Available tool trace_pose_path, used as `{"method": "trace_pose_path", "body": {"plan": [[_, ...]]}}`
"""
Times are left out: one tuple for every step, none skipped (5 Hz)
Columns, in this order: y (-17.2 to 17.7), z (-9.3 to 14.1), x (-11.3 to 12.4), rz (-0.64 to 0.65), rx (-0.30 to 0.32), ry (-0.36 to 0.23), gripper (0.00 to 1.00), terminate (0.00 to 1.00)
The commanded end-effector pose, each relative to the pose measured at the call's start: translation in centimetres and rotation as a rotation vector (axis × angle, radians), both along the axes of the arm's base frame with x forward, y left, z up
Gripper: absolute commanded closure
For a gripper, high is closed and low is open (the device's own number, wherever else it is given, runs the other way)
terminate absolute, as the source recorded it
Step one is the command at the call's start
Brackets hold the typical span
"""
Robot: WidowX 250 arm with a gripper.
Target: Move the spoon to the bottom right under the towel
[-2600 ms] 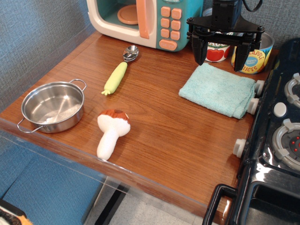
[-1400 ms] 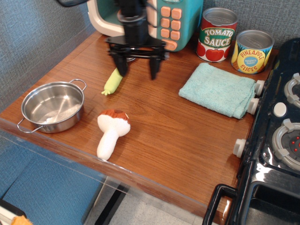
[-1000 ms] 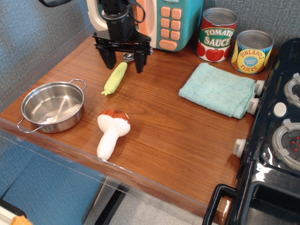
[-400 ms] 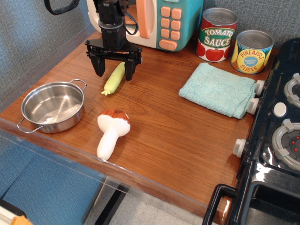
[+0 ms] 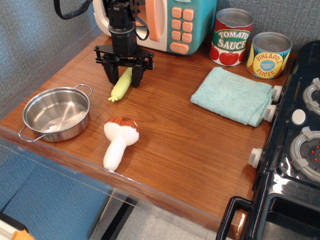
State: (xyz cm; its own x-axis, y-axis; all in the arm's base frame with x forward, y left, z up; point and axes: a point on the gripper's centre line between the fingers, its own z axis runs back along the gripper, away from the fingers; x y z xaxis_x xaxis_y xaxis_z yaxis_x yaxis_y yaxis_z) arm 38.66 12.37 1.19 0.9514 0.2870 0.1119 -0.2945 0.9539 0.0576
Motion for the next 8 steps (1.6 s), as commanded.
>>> {"method": "trace_pose_path", "body": {"plan": [[-0.1, 2.3, -0.1, 0.032, -0.025, -0.086, 1.0, 0.0], [-1.1, 4.4, -0.2, 0.1, -0.059, -0.169, 1.0, 0.0], [-3.6, 8.1, 0.0, 0.104, -0.111, -0.333, 1.0, 0.0], [-7.7, 11.3, -0.4, 0.043, -0.16, -0.411, 1.0, 0.0], [-12.6, 12.0, -2.5, -0.068, -0.204, -0.396, 1.0, 0.0], [-17.4, 10.4, -4.6, -0.151, -0.214, -0.333, 1.0, 0.0], [-19.2, 9.1, -6.9, -0.159, -0.196, -0.294, 1.0, 0.0], [-18.9, 7.4, -8.0, -0.137, -0.204, -0.281, 1.0, 0.0]]}}
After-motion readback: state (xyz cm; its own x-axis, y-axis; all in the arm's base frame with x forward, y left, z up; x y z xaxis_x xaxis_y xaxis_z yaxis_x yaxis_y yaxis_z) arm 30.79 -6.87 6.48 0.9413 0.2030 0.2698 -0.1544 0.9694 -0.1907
